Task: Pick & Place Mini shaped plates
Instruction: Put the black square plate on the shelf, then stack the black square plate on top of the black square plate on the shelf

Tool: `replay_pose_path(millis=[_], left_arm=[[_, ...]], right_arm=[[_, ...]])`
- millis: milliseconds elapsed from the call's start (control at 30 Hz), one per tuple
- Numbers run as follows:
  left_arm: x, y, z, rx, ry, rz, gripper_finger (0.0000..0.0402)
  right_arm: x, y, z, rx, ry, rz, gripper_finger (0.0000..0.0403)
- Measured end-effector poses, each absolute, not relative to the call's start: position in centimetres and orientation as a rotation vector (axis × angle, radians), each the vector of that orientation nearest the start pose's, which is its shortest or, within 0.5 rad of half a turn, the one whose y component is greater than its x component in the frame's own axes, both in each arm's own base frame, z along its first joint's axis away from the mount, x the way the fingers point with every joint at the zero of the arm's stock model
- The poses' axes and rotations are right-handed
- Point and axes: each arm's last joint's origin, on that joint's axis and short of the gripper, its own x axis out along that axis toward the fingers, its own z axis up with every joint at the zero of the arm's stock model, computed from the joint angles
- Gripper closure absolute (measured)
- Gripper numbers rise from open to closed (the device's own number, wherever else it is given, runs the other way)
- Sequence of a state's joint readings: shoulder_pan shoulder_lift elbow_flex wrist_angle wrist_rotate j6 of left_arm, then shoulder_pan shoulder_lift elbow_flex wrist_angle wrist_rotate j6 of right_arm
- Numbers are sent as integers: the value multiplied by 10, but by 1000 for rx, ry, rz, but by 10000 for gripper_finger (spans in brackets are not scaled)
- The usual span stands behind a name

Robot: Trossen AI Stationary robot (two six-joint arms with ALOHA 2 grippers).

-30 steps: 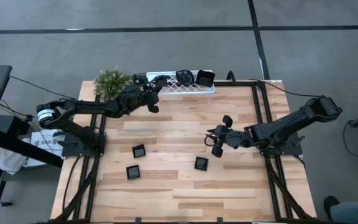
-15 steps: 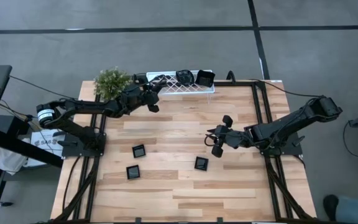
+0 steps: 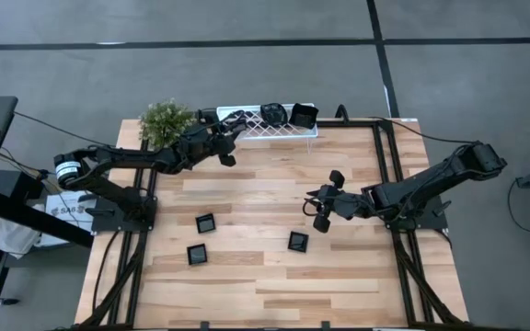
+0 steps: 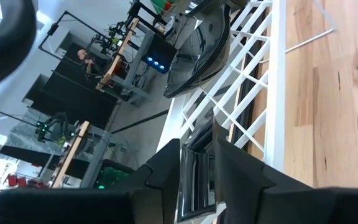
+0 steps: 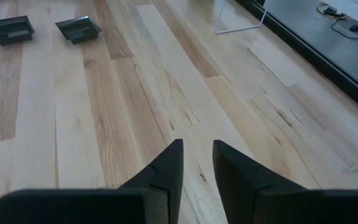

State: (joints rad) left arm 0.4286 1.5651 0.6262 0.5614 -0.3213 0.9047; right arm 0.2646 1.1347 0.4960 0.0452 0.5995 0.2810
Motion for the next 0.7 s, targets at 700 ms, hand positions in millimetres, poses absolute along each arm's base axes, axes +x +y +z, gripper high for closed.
replay_pose_path(millis=[700], left_arm=[[263, 144, 172, 584, 638, 691, 258]], right_arm=[[214, 41, 194, 22, 490, -396, 321]])
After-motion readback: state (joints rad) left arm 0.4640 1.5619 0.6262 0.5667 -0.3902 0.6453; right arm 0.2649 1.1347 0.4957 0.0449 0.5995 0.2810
